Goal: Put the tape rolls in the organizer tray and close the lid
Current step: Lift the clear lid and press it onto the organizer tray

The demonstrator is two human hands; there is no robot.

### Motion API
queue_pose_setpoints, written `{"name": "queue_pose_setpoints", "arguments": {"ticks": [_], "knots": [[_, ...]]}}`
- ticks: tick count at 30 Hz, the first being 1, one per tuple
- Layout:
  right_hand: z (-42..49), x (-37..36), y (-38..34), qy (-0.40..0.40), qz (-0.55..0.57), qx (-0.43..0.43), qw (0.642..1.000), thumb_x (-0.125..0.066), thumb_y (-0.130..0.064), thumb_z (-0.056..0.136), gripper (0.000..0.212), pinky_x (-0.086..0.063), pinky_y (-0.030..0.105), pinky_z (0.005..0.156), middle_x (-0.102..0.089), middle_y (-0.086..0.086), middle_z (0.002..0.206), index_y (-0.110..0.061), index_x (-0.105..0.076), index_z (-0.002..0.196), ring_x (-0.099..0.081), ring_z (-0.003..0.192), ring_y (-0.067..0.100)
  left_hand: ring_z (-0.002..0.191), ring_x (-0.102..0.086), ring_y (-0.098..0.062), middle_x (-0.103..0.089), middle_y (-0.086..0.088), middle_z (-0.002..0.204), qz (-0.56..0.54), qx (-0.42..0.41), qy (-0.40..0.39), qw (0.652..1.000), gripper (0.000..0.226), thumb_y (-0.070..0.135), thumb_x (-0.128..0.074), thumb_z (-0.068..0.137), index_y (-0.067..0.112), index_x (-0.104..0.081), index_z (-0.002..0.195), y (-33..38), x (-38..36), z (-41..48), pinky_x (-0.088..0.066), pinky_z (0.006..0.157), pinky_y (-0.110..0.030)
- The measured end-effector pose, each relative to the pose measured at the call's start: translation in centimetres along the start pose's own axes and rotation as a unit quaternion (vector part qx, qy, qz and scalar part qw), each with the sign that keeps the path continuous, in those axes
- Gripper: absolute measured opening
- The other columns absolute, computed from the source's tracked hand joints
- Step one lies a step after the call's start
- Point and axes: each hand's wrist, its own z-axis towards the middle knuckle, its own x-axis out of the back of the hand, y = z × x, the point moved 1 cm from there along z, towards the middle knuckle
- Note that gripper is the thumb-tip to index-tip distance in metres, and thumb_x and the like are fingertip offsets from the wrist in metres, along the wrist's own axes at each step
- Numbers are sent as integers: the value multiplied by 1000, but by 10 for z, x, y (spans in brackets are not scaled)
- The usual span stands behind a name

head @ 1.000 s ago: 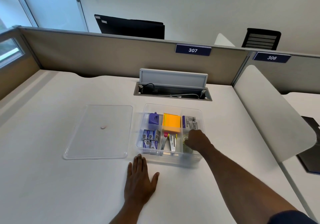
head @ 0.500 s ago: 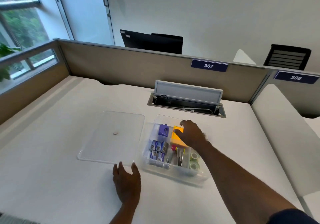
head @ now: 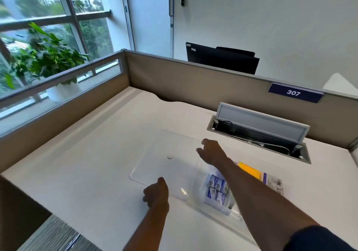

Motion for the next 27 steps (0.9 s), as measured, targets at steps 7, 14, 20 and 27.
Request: {"name": "queue_pose_setpoints", "arguments": {"ticks": [7,14,20,27], "knots": [[32,-40,-33,14,21,-81,996,-51,-17,89,32,-48,33,91,-61,26,120,8,-56,110,-57,115,39,110,-50,-47,-49,-30,120,136,-160,67,975,49,24,-62,81,-6,-42,114,43,24,55,-46,87,-51],[40,-78,-42,-11,52,-209,976,-51,-8,83,28,-52,34,90,-67,19,116,1,-61,108,-62,112,35,109,-52,-38,-57,-21,111,316,-323,13,892,31,22,-56,84,-2,-51,103,60,20,95,-48,87,-46],[46,-85,-38,-22,107,-266,958,-51,-8,84,29,-53,33,90,-67,18,116,1,-61,110,-63,111,34,107,-54,-36,-61,-21,108,343,-327,-6,881,30,22,-52,86,-3,-54,102,71,8,109,-46,90,-43],[54,-76,-36,20,205,-324,923,-53,-11,82,25,-52,34,89,-68,17,108,-1,-64,101,-64,102,34,105,-53,-41,-57,-27,110,342,-277,13,898,31,19,-48,88,-6,-54,105,82,-4,115,-45,89,-44]]}}
